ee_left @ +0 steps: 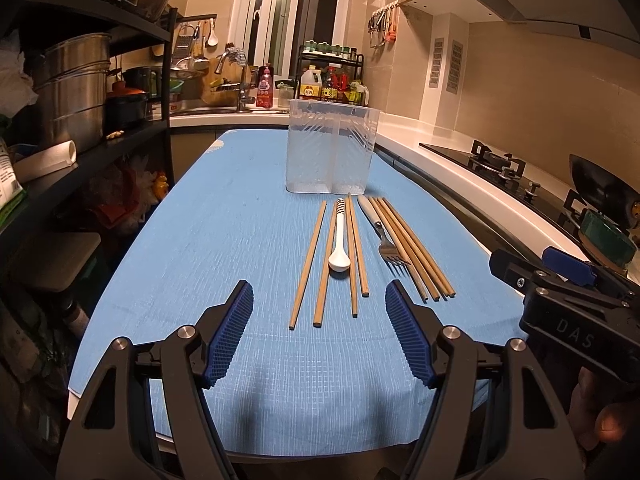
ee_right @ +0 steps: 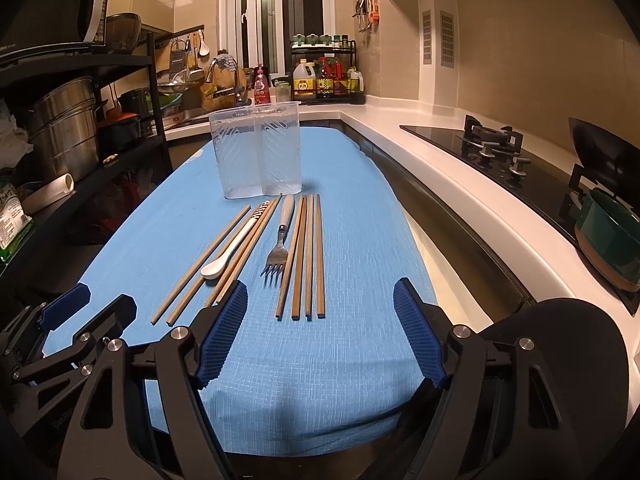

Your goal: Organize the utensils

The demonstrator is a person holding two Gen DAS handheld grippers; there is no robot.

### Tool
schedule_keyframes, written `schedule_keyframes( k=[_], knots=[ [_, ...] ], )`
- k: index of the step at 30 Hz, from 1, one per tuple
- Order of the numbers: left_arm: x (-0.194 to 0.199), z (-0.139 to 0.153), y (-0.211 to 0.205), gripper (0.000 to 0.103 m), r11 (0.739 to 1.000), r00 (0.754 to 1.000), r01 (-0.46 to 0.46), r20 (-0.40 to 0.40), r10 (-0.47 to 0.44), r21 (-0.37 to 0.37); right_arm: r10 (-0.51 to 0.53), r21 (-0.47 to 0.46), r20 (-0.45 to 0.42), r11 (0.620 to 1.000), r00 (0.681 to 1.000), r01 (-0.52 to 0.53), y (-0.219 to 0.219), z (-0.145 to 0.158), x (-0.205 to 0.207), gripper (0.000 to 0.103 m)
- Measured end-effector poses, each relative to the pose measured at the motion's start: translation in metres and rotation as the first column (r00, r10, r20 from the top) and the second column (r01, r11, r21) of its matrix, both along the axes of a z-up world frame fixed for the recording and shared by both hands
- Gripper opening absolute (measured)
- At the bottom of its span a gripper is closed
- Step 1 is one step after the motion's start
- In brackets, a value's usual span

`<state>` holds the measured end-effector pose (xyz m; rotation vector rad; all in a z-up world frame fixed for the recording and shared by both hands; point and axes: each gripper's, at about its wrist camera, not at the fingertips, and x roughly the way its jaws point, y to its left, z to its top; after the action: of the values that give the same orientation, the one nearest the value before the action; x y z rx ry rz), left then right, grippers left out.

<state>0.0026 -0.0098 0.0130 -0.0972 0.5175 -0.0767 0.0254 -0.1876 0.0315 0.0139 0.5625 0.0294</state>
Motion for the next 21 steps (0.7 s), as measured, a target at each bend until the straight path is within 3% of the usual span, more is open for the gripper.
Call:
schedule_keyframes(
  k=[21],
  knots=[
    [-0.0043,-0.0009,-0.0015,0.067,1.000,1.000,0.007,0.013,-0.007,0.003,0.009,-0.023,-0.002,1.000,1.000,-0.009,0.0030,0.0008,-0.0014,0.075]
  ],
)
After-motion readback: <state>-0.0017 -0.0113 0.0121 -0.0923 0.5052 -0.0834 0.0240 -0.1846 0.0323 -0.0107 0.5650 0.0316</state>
